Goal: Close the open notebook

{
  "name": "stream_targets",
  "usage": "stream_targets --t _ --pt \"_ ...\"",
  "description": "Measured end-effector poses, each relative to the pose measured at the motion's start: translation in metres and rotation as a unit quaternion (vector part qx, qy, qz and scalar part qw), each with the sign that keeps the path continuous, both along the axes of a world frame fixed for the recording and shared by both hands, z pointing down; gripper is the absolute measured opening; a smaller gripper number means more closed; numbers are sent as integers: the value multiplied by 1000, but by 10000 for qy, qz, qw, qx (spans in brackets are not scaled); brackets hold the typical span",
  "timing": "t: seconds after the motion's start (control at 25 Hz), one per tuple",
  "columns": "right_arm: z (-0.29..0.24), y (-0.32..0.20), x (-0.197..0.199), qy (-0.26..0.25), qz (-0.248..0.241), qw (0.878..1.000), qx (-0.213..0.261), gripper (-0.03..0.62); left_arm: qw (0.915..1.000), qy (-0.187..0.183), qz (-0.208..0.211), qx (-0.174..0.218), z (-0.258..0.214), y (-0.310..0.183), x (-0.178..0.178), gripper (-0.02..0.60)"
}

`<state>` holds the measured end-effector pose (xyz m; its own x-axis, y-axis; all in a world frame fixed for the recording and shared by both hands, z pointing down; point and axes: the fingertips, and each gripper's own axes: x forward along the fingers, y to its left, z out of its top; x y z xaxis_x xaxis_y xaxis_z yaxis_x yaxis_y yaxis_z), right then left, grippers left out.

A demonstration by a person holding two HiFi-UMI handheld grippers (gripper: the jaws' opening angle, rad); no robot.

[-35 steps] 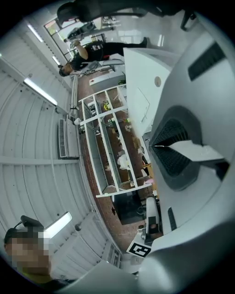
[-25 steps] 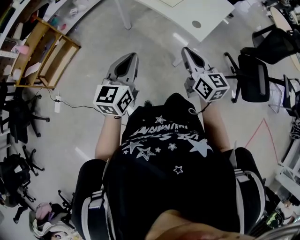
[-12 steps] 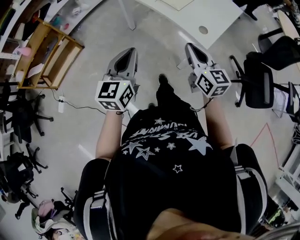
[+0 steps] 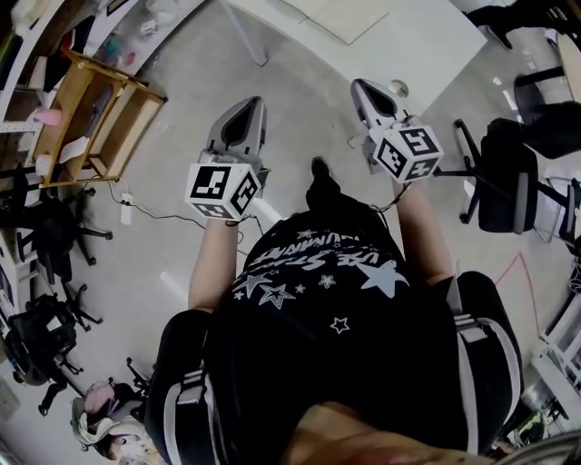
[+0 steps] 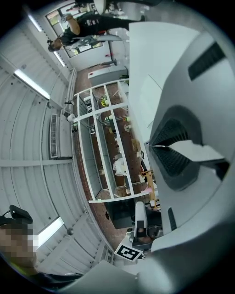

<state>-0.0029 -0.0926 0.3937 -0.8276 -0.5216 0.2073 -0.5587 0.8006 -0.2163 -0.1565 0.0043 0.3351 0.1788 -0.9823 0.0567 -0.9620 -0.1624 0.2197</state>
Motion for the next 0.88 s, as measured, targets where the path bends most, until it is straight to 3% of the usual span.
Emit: stream_targets --t 0.36,0.6,0.88 --pt "1 -81 4 -64 -60 9999 -67 11 9997 -154 121 -153 0 -79 14 11" --pt "9 -123 9 -116 -137 9996 -195 11 9995 -231 -131 -172 1 -118 15 11" --pt "21 -144 5 -168 -250 9991 -310 11 9995 -211 -149 -185 4 -139 16 11"
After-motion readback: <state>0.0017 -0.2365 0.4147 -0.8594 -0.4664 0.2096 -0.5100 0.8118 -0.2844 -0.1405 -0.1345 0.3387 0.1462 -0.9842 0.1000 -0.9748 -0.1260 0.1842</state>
